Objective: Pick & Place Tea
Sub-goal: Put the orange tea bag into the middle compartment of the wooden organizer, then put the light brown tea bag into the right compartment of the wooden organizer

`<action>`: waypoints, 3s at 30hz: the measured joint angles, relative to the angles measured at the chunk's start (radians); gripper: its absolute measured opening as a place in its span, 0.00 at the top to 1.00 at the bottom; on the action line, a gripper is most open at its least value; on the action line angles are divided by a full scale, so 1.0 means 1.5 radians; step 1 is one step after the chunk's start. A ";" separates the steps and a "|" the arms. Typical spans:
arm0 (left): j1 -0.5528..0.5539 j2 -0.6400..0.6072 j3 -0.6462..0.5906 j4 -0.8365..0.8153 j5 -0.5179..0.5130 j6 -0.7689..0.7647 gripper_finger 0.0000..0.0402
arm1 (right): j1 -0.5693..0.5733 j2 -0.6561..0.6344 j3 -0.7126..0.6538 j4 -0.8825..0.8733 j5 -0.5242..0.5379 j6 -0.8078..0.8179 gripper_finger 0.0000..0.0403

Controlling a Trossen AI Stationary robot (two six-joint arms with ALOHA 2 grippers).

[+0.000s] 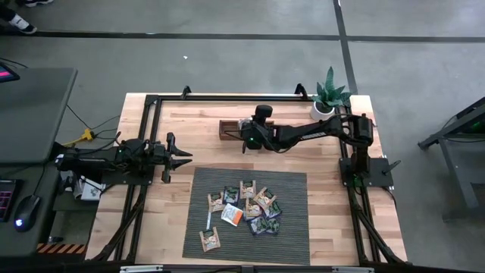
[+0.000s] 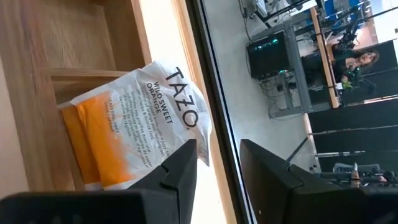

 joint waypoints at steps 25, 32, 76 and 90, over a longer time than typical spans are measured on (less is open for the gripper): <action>0.000 0.000 0.000 0.000 0.000 0.000 0.79 | 0.000 0.000 0.000 0.009 0.042 -0.010 0.49; 0.000 0.000 0.000 0.000 0.000 0.000 0.79 | 0.003 -0.002 0.000 -0.014 -0.002 0.023 0.40; 0.000 0.000 0.000 0.000 0.000 0.000 0.79 | 0.180 -0.168 -0.032 -0.389 -0.651 0.509 0.41; 0.000 0.000 0.000 0.000 0.000 0.000 0.79 | 0.181 -0.189 -0.214 -0.153 -0.731 0.832 0.41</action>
